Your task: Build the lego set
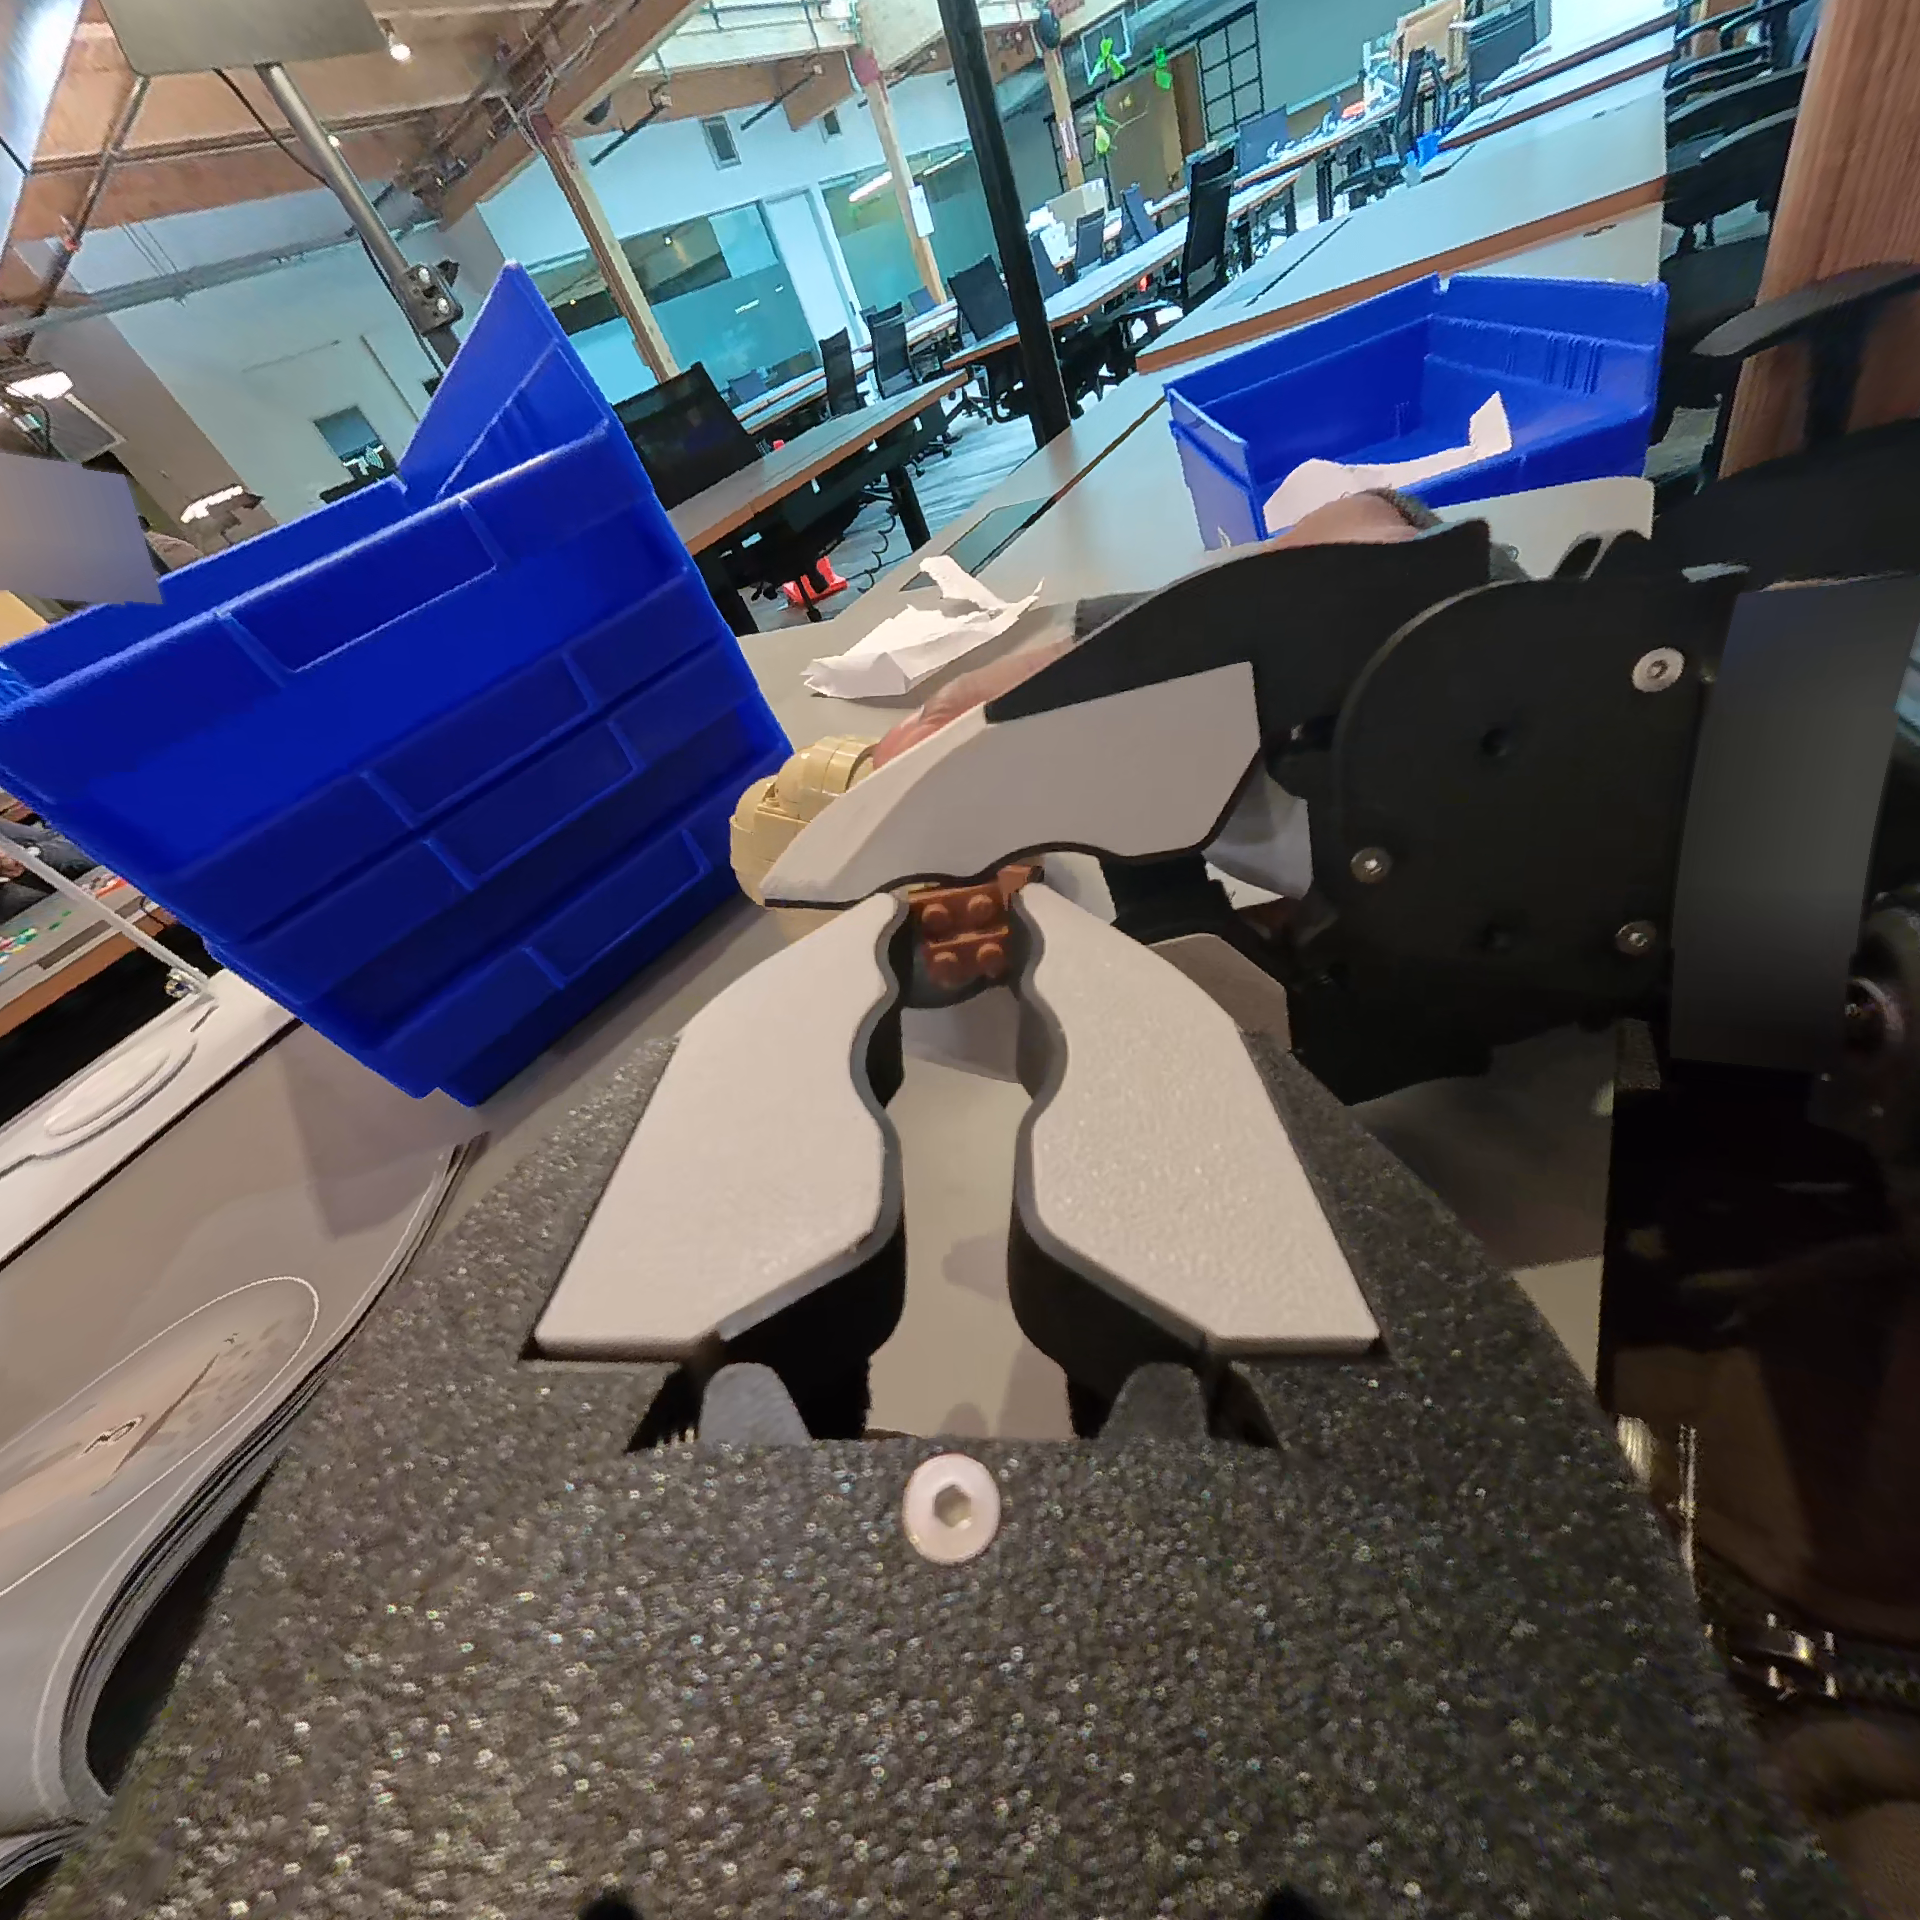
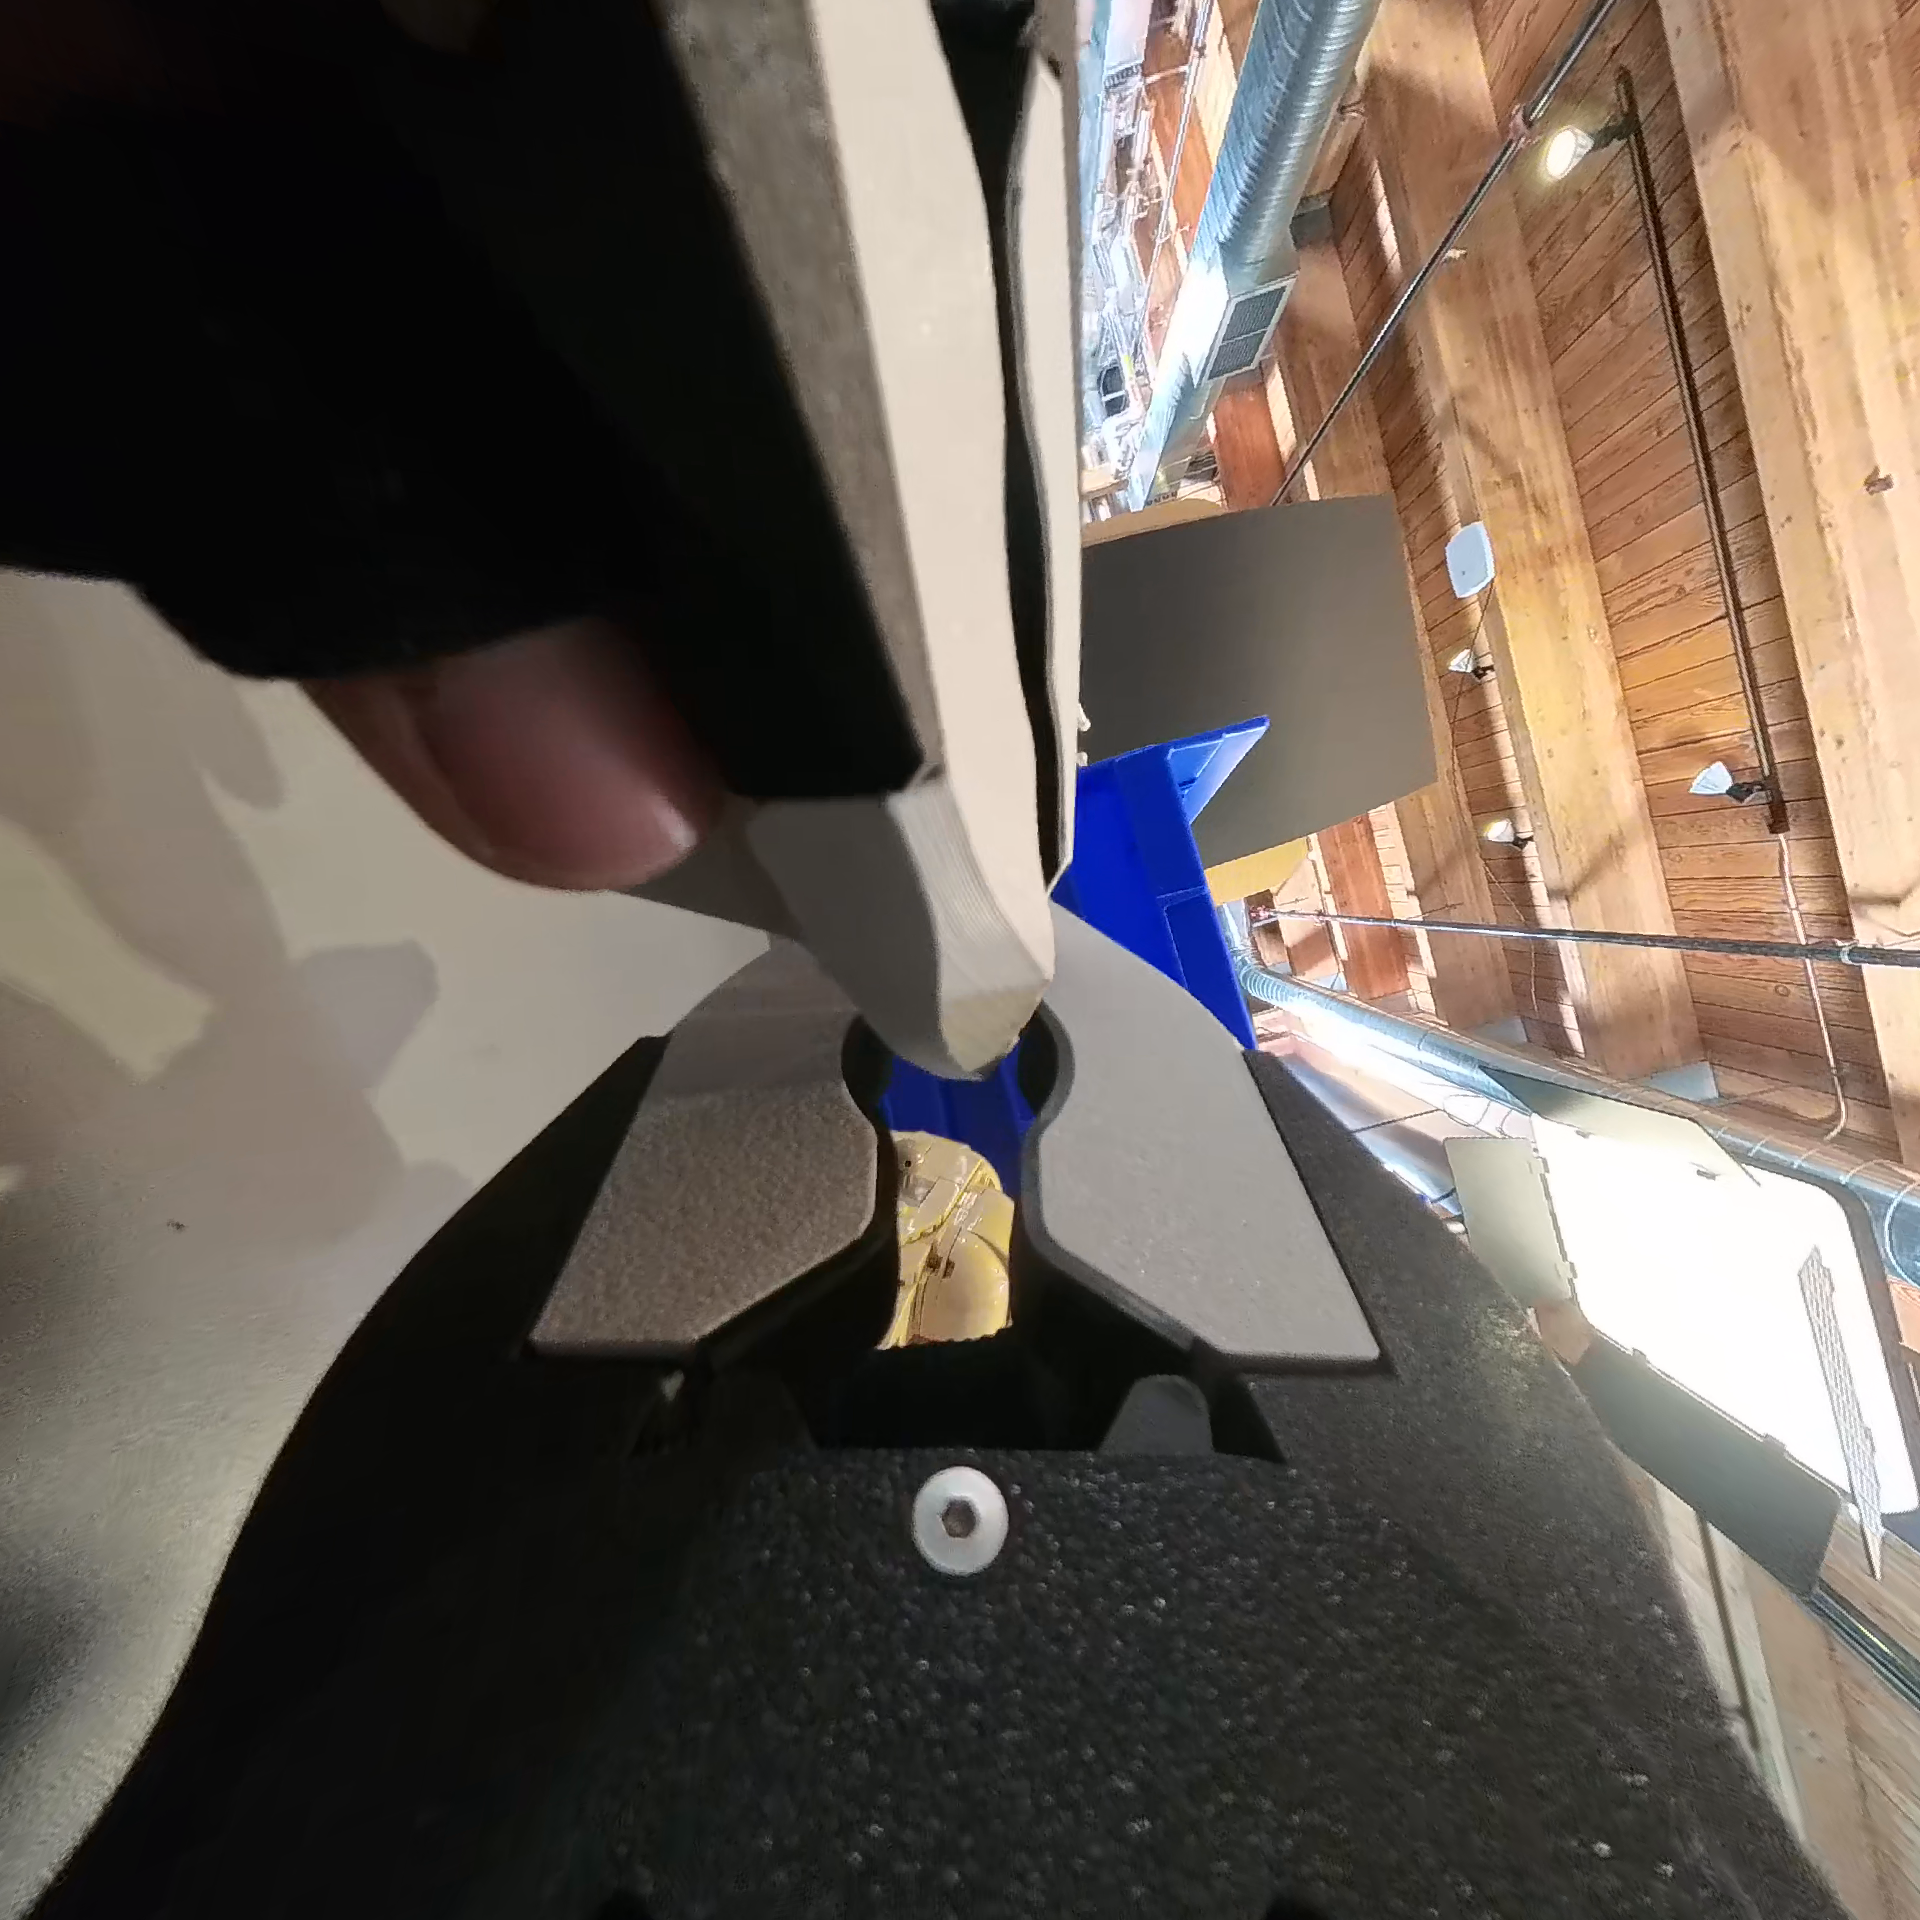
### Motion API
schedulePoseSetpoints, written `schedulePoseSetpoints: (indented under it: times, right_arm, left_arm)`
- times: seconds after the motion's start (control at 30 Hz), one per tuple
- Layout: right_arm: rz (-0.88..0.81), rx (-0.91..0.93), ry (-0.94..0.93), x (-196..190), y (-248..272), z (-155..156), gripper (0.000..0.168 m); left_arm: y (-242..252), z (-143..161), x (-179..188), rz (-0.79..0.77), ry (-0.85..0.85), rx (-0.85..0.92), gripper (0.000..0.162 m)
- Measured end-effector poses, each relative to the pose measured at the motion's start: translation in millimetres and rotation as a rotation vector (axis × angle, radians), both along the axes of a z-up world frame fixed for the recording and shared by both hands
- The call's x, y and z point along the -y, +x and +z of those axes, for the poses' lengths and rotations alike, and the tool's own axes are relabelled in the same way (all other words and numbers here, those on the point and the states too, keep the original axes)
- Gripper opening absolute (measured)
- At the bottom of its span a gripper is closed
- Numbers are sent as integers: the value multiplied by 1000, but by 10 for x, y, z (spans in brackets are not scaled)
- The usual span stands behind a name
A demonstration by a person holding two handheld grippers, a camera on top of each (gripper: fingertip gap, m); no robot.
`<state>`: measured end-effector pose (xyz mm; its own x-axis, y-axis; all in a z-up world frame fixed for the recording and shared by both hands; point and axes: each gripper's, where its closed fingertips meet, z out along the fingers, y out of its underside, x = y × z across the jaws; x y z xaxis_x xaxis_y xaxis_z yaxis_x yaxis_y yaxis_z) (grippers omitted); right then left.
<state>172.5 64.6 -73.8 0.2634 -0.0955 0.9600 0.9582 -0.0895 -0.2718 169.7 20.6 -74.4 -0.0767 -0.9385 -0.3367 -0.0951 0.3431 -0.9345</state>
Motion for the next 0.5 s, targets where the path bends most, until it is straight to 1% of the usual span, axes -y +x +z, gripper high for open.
schedulePoseSetpoints:
  times: [0.5]
  right_arm:
    - [70,-135,-17,26,-49,25,19]
  left_arm:
    - [-34,57,36,9,71,38,16]
